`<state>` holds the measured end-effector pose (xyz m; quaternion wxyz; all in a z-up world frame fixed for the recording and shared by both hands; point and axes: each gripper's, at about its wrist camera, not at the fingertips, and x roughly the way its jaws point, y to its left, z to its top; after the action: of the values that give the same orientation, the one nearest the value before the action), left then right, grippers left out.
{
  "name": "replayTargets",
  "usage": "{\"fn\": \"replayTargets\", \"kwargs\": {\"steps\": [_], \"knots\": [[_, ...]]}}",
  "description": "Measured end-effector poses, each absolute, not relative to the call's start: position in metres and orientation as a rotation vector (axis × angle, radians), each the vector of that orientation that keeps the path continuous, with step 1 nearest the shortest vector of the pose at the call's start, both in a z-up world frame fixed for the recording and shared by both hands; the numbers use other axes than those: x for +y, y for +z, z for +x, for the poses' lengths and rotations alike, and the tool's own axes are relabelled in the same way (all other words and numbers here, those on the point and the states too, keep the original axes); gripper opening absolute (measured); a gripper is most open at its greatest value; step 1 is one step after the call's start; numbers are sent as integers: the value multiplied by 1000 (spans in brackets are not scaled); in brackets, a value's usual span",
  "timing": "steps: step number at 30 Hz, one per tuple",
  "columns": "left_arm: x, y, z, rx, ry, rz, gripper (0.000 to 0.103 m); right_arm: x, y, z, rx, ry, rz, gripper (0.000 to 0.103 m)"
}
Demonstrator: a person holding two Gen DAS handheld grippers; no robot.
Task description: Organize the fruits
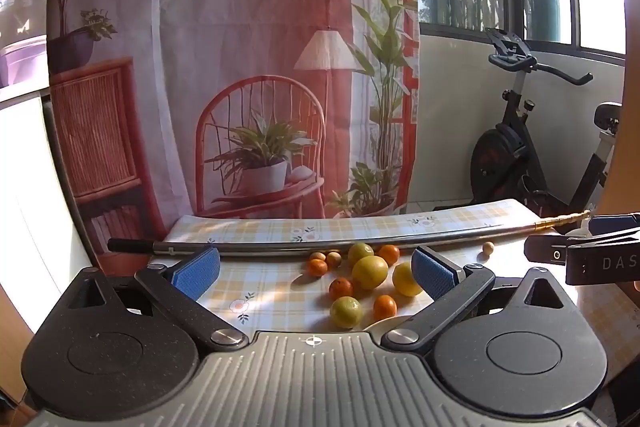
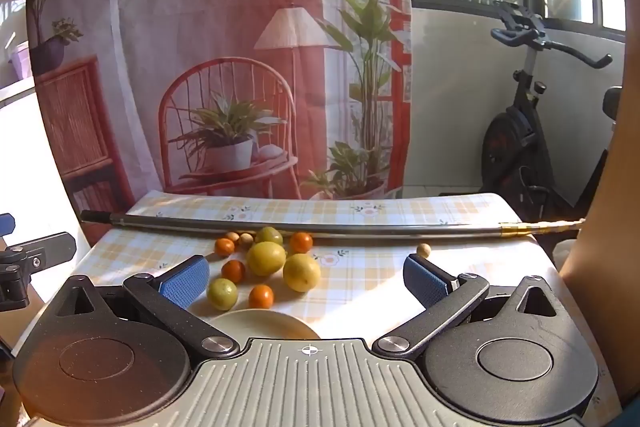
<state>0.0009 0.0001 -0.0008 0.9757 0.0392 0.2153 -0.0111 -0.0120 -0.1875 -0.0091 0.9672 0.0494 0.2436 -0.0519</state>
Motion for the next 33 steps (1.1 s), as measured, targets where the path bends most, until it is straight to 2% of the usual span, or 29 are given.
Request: {"fn": "replayTargets", "kwargs": {"steps": [33], "knots": [[4, 0, -3, 416, -14, 66, 103, -190, -8, -18, 477, -108, 103, 103]]}}
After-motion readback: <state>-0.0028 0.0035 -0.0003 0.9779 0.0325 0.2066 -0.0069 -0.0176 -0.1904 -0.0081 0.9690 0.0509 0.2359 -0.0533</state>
